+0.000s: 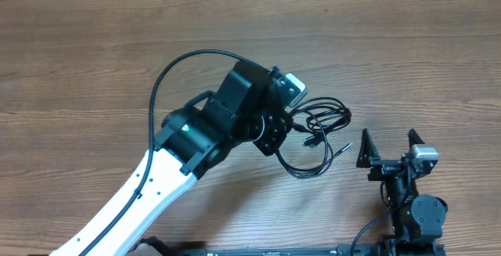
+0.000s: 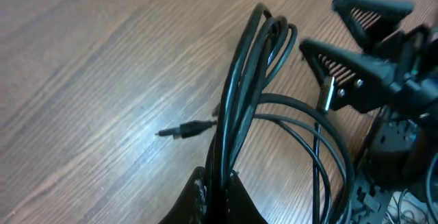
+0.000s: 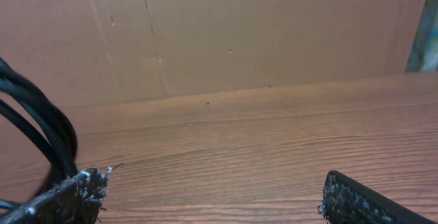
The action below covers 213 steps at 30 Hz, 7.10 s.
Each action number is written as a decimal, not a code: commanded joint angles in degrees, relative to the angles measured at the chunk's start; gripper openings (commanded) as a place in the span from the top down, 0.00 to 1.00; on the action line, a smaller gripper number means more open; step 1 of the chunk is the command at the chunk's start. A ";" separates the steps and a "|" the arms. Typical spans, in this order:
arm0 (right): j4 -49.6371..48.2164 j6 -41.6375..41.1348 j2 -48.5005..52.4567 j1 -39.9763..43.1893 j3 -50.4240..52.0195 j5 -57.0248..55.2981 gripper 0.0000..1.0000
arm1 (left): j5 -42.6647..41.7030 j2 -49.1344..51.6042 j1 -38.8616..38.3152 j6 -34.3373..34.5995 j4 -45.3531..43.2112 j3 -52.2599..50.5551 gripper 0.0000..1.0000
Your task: Untangle cables
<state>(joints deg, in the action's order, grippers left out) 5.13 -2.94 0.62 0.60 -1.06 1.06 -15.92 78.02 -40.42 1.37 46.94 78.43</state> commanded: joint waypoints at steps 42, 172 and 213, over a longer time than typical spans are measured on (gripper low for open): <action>42.27 -19.78 21.00 -0.22 -55.17 38.84 0.33 | -19.74 -6.51 -0.09 -12.31 -15.06 2.10 0.96; 49.92 -19.61 21.00 -0.22 -55.15 33.07 0.00 | -21.00 21.55 -0.37 -33.11 -12.26 -5.92 0.96; 56.33 -6.75 21.00 -0.22 -55.15 11.56 0.17 | -3.87 -6.64 2.27 -0.04 -21.24 -1.38 0.96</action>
<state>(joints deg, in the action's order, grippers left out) 61.58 -18.17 21.54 0.60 -55.81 15.77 -17.56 73.93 -38.35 -0.93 25.74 75.35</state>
